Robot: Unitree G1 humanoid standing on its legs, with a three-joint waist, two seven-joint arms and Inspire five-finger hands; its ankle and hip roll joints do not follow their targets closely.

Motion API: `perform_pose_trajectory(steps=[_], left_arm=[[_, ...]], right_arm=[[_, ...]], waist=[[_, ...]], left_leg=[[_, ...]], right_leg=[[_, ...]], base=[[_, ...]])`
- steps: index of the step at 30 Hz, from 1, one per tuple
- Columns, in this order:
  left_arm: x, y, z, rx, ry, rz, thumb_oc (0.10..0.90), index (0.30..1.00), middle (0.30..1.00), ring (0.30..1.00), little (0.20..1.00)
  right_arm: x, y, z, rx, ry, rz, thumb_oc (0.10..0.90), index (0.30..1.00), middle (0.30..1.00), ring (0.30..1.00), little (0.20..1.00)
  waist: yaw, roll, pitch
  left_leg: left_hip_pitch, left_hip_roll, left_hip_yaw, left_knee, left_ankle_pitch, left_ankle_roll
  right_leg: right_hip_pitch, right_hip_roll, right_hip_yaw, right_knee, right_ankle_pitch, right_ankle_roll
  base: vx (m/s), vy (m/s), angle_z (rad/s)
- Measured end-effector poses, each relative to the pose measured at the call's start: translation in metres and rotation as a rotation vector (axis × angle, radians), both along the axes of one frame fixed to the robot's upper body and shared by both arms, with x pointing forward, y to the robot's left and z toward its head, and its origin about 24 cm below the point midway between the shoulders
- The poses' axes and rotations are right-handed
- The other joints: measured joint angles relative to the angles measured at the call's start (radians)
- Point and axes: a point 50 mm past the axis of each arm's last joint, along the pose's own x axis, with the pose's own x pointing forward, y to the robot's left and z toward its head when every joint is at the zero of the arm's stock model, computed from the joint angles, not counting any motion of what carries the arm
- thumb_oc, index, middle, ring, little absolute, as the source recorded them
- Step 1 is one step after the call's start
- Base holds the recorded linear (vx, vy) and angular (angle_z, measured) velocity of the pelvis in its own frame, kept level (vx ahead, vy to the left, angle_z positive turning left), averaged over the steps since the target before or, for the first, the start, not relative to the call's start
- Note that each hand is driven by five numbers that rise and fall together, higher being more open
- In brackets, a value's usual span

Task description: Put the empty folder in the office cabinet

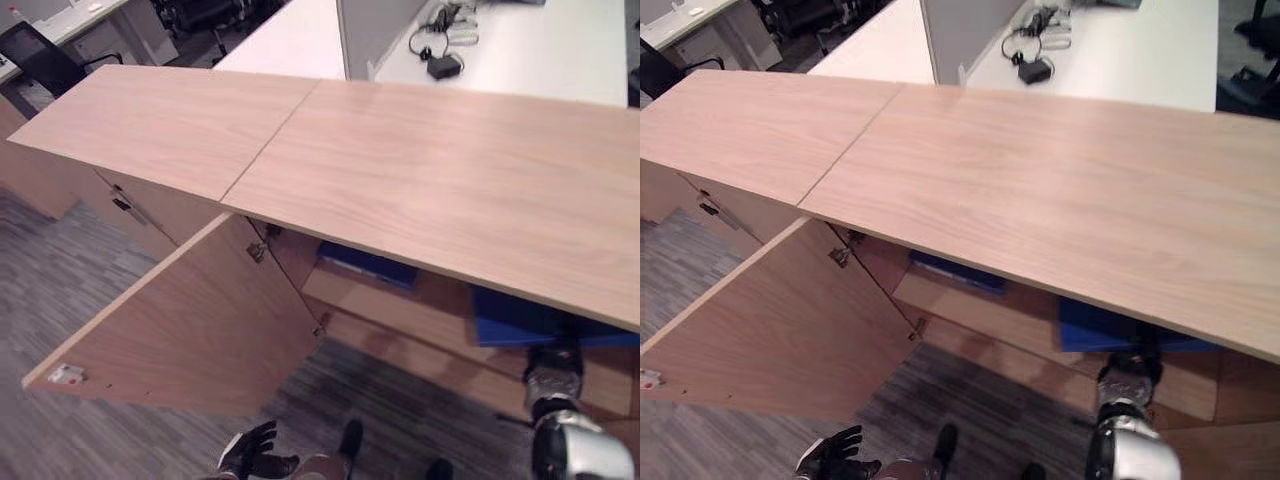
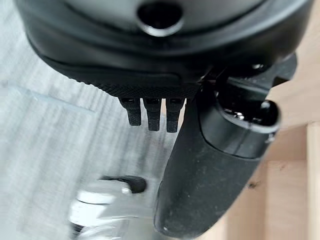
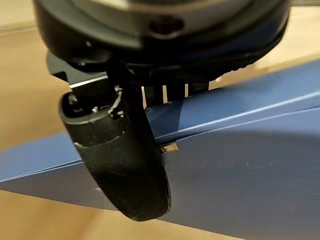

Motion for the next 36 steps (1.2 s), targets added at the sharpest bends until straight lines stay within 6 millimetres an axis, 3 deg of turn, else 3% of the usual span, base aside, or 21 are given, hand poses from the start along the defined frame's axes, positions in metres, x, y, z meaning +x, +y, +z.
perform_pose_trajectory(steps=[2,4,5,7,8,10,12,17,22,23,24,25,33,36], left_arm=[[0.005,-0.004,0.003,-0.007,-0.033,-0.025,0.8,0.9,0.9,0.9,0.9],[0.018,-0.01,0.009,-0.025,-0.09,-0.051,0.8,0.9,0.9,0.9,0.9],[0.021,-0.011,0.01,-0.026,-0.098,-0.058,0.8,0.9,0.9,0.9,0.9],[0.021,-0.012,0.01,-0.027,-0.1,-0.056,0.8,0.9,0.9,0.9,0.9],[0.019,-0.011,0.01,-0.028,-0.097,-0.053,0.8,0.9,0.9,0.9,0.9],[0.023,-0.013,0.012,-0.034,-0.115,-0.062,0.8,0.9,0.9,0.9,0.9],[0.027,-0.018,0.015,-0.046,-0.145,-0.107,0.8,0.9,0.9,0.9,0.9],[0.032,-0.018,0.018,-0.055,-0.169,-0.101,0.8,0.9,0.9,0.9,0.9],[0.057,-0.014,0.032,-0.048,-0.255,-0.123,0.8,0.9,0.9,0.9,0.9],[0.059,-0.013,0.033,-0.053,-0.262,-0.111,0.8,0.9,0.9,0.9,0.9],[0.061,-0.013,0.033,-0.062,-0.267,-0.097,0.8,0.9,0.9,0.9,0.9],[0.061,-0.014,0.034,-0.069,-0.271,-0.094,0.8,0.9,0.9,0.9,0.9],[0.057,-0.015,0.033,-0.071,-0.258,-0.093,0.8,0.9,0.9,0.9,0.9],[0.056,-0.014,0.032,-0.052,-0.255,-0.077,0.8,0.9,0.9,0.9,0.9]], right_arm=[[0.004,-0.014,0.017,0.007,-0.013,-0.041,0.4,0.3,0.3,0.3,0.3],[0.029,-0.029,0.067,-0.05,-0.113,-0.045,0.4,0.3,0.3,0.3,0.3],[0.032,-0.035,0.081,-0.068,-0.142,-0.055,0.4,0.3,0.3,0.3,0.3],[0.042,-0.04,0.108,-0.102,-0.186,-0.051,0.4,0.3,0.3,0.3,0.3],[0.049,-0.037,0.118,-0.114,-0.2,-0.022,0.4,0.3,0.3,0.3,0.3],[0.046,-0.044,0.122,-0.116,-0.166,-0.025,0.4,0.3,0.3,0.3,0.3],[0.047,-0.05,0.14,-0.164,-0.161,-0.026,0.4,0.3,0.3,0.3,0.3],[0.065,-0.039,0.169,-0.154,-0.202,-0.001,0.4,0.3,0.3,0.3,0.3],[0.072,-0.039,0.218,-0.204,-0.245,-0.015,0.4,0.3,0.3,0.3,0.3],[0.072,-0.04,0.223,-0.212,-0.251,-0.021,0.417,0.326,0.326,0.326,0.326],[0.071,-0.041,0.227,-0.218,-0.256,-0.025,0.552,0.528,0.528,0.528,0.528],[0.069,-0.044,0.233,-0.233,-0.262,-0.029,0.8,0.9,0.9,0.9,0.9],[0.074,-0.039,0.242,-0.337,-0.154,0.043,0.8,0.9,0.9,0.9,0.9],[0.075,-0.037,0.236,-0.308,-0.107,0.043,0.8,0.9,0.9,0.9,0.9]], waist=[[0.002,0.033,0.007],[0.01,0.103,0.051],[0.016,0.129,0.06],[0.032,0.154,0.073],[0.04,0.156,0.074],[0.047,0.152,0.078],[0.053,0.151,0.088],[0.033,0.139,0.108],[0.028,0.129,0.116],[0.026,0.129,0.117],[0.027,0.127,0.118],[0.031,0.126,0.119],[0.028,0.121,0.123],[0.024,0.118,0.124]], left_leg=[[-0.019,0.002,0.004,0.0,0.002,-0.001],[-0.059,0.0,0.023,0.0,0.016,0.002],[-0.065,-0.003,0.025,0.0,0.018,0.004],[-0.088,-0.007,0.042,0.0,0.018,0.004],[-0.11,-0.007,0.055,0.001,0.019,0.004],[-0.12,-0.013,0.055,0.001,0.022,0.002],[-0.152,-0.017,0.054,0.001,0.023,0.001],[-0.212,-0.02,0.054,0.001,0.025,0.002],[-0.32,-0.069,0.057,0.026,0.033,0.015],[-0.33,-0.076,0.056,0.026,0.034,0.016],[-0.336,-0.083,0.055,0.026,0.038,0.014],[-0.348,-0.091,0.054,0.026,0.038,0.017],[-0.364,-0.074,0.043,0.022,0.041,0.017],[-0.348,-0.064,0.031,0.02,0.071,0.025]], right_leg=[[-0.022,-0.002,0.005,0.0,0.001,0.0],[-0.07,-0.007,0.025,0.0,0.016,0.006],[-0.077,-0.012,0.025,0.0,0.017,0.007],[-0.11,-0.018,0.041,0.0,0.023,0.008],[-0.139,-0.017,0.059,0.008,0.03,0.006],[-0.148,-0.023,0.059,0.009,0.029,0.007],[-0.183,-0.024,0.065,0.01,0.033,0.002],[-0.285,-0.05,0.084,0.091,-0.003,0.019],[-0.519,-0.142,0.142,0.384,-0.112,0.015],[-0.545,-0.155,0.149,0.416,-0.124,0.014],[-0.563,-0.163,0.159,0.442,-0.131,0.013],[-0.594,-0.173,0.178,0.48,-0.143,0.011],[-0.631,-0.156,0.187,0.522,-0.158,-0.009],[-0.609,-0.144,0.177,0.528,-0.161,-0.017]], base=[[0.0,0.009,-0.12],[0.0,0.019,-0.2],[0.0,0.023,-0.14],[0.01,0.004,-0.23],[0.02,-0.027,-0.22],[0.01,-0.012,-0.08],[0.1,-0.011,-0.06],[0.03,0.015,-0.09],[0.02,-0.018,0.04],[0.02,-0.022,0.12],[0.02,-0.018,0.14],[0.03,-0.009,0.11],[0.01,-0.005,0.02],[0.0,-0.055,0.04]])
